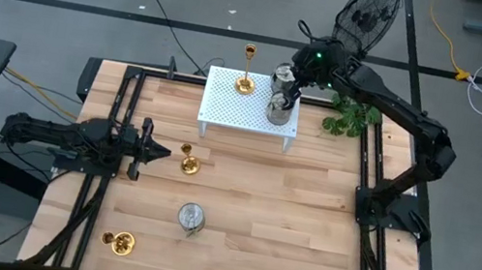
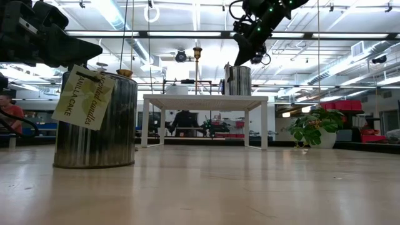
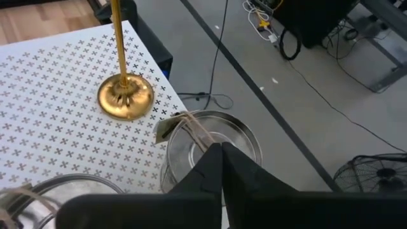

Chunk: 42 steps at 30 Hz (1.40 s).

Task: Pick & Place candle stick holders
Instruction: Adjust the scented candle can on the shelf

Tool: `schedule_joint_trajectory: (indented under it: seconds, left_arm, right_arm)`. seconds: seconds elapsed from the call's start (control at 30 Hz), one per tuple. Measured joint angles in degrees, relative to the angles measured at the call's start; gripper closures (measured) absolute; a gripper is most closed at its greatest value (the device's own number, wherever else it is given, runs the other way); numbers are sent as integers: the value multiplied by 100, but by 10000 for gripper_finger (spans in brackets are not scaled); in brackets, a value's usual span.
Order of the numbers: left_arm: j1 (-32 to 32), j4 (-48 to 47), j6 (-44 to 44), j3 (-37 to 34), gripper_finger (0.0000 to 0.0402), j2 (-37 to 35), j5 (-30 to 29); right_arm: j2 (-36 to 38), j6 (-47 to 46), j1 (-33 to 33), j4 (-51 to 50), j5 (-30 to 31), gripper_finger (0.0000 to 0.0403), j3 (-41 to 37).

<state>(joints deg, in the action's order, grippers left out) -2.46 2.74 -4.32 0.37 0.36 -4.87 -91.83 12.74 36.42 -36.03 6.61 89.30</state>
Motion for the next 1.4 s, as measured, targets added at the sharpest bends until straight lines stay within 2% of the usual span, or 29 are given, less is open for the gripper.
schedule_joint_trajectory:
  seconds: [0.3,0.53,0.93,1.4]
  left_arm:
    - [0,0,0,1,369,0,0]
    - [0,2,0,-1,369,0,1]
    - [0,0,2,1,369,0,-1]
    - [-2,1,2,2,369,0,1]
  right_arm:
    - [0,59,286,-13,-469,401,0]
    - [-133,530,586,-157,-1104,402,-2]
    - [-520,766,713,-203,-1268,403,-4]
    - [-509,751,684,-549,-1282,403,15]
